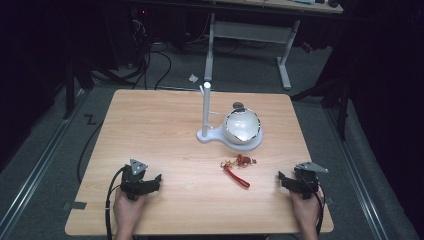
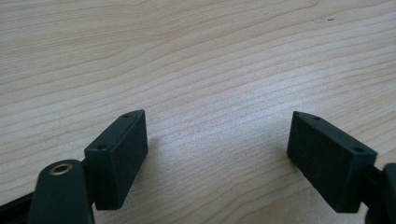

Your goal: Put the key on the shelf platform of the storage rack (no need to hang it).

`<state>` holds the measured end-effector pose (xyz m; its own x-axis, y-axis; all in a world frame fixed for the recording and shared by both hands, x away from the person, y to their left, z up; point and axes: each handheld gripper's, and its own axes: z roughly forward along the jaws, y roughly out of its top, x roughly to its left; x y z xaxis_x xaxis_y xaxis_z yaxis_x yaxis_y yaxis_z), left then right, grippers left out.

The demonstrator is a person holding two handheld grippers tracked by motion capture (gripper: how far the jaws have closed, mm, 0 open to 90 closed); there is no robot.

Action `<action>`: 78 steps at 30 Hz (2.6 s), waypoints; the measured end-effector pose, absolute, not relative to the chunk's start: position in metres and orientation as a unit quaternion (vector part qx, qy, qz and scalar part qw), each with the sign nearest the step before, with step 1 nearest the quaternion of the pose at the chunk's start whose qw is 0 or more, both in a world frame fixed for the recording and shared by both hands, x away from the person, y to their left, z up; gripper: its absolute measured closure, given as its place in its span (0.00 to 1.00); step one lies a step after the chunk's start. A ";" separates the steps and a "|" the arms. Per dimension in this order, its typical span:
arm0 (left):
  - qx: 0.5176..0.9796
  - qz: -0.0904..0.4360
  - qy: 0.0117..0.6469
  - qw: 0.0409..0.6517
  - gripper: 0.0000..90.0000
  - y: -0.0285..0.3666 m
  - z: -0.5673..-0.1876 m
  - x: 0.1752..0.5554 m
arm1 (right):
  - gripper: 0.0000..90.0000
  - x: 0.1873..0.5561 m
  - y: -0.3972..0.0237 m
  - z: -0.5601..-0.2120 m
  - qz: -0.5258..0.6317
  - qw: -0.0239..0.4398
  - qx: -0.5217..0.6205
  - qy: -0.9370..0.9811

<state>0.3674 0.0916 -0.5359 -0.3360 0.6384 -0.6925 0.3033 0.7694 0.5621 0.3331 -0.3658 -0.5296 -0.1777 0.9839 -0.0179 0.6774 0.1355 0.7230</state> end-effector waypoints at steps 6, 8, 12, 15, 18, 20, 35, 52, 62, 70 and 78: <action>0.294 0.169 0.800 0.495 0.23 0.092 -0.536 0.367 | 0.35 0.333 -0.366 -0.530 0.297 0.258 0.585 0.709; 0.295 0.169 0.799 0.495 0.23 0.092 -0.536 0.367 | 0.35 0.333 -0.366 -0.530 0.298 0.258 0.584 0.710; 0.294 0.169 0.800 0.495 0.23 0.092 -0.536 0.367 | 0.35 0.333 -0.366 -0.530 0.298 0.257 0.584 0.710; 0.294 0.169 0.800 0.495 0.23 0.092 -0.536 0.367 | 0.37 0.333 -0.365 -0.530 0.300 0.255 0.582 0.711; 0.293 0.169 0.800 0.495 0.23 0.091 -0.536 0.367 | 0.38 0.334 -0.366 -0.530 0.301 0.255 0.578 0.714; 0.294 0.169 0.800 0.495 0.23 0.092 -0.536 0.367 | 0.38 0.334 -0.366 -0.530 0.302 0.255 0.577 0.715; 0.293 0.169 0.800 0.495 0.23 0.091 -0.536 0.367 | 0.35 0.335 -0.365 -0.529 0.297 0.251 0.579 0.717; 0.294 0.168 0.799 0.496 0.23 0.092 -0.536 0.367 | 0.47 0.323 -0.355 -0.518 0.324 0.245 0.562 0.721; 0.294 0.169 0.800 0.496 0.23 0.091 -0.536 0.367 | 0.49 0.320 -0.344 -0.512 0.345 0.237 0.540 0.730; 0.293 0.167 0.800 0.496 0.23 0.092 -0.536 0.368 | 0.52 0.319 -0.333 -0.511 0.359 0.224 0.524 0.739; 0.295 0.167 0.800 0.496 0.23 0.092 -0.536 0.368 | 0.52 0.325 -0.319 -0.507 0.367 0.219 0.507 0.749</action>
<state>0.3675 0.0918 -0.5357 -0.3351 0.6371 -0.6941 0.3052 0.7704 0.5598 0.3246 -0.3186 -0.5066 -0.3894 0.9200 0.0433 0.5983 0.2169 0.7713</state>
